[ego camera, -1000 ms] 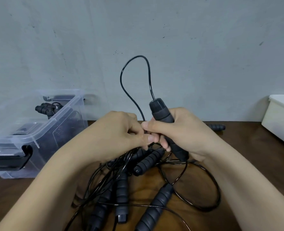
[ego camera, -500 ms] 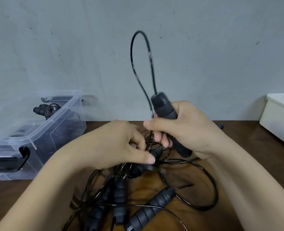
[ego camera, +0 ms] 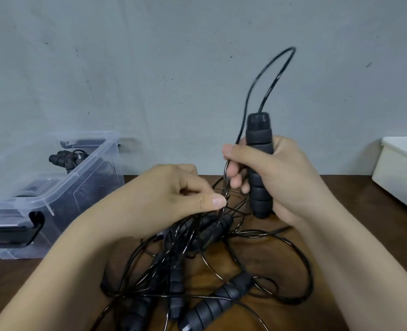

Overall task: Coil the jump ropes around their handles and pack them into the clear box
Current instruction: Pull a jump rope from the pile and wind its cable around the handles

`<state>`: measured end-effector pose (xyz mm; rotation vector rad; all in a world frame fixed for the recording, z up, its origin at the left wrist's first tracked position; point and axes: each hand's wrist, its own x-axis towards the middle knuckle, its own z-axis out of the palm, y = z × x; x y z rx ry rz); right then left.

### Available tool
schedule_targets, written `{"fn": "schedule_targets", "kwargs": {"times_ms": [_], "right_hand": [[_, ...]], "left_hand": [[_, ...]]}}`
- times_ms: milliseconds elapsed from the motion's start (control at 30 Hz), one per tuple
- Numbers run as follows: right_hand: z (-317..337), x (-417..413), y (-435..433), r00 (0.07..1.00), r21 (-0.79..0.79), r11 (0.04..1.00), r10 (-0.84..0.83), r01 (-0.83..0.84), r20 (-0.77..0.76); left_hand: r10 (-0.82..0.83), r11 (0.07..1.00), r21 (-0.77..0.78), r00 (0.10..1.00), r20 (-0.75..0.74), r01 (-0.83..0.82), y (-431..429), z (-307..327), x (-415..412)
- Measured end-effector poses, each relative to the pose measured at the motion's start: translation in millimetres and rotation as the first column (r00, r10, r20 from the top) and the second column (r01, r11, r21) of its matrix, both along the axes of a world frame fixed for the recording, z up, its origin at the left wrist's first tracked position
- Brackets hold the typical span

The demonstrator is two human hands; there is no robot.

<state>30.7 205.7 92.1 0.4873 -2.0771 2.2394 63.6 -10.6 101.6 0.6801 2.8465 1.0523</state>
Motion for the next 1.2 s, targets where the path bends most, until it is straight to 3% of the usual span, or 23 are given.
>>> {"fn": "schedule_targets", "kwargs": {"times_ms": [167, 400, 600, 800, 1000, 1100, 1200], "right_hand": [[4, 8, -3, 0.999, 0.052, 0.999, 0.012, -0.010, -0.044], [8, 12, 0, 0.998, -0.001, 1.000, -0.003, 0.003, -0.055], [12, 17, 3, 0.998, -0.007, 0.999, 0.040, -0.040, -0.052], [19, 18, 10, 0.994, 0.088, 0.992, 0.093, -0.088, -0.056], [17, 16, 9, 0.999, 0.031, 0.999, 0.019, -0.018, -0.044], [25, 10, 20, 0.994, -0.104, 0.990, -0.096, 0.091, -0.044], [39, 1, 54, 0.978, -0.259, 0.946, -0.206, 0.194, -0.022]], "left_hand": [[0.030, 0.983, 0.180, 0.999, 0.011, -0.031, 18, -11, 2], [0.076, 0.996, 0.060, 0.995, -0.064, -0.072, 20, -14, 4], [0.057, 0.908, 0.419, 0.990, -0.126, 0.001, 23, -10, 6], [-0.135, 0.755, 0.652, 0.990, 0.050, 0.070, 36, -21, 4], [-0.115, 0.855, 0.519, 0.983, 0.144, 0.024, 32, -20, -2], [-0.108, 0.982, 0.169, 0.983, 0.147, 0.083, 28, -18, 5], [-0.055, 0.998, -0.029, 0.995, 0.082, 0.058, 27, -24, 5]]}}
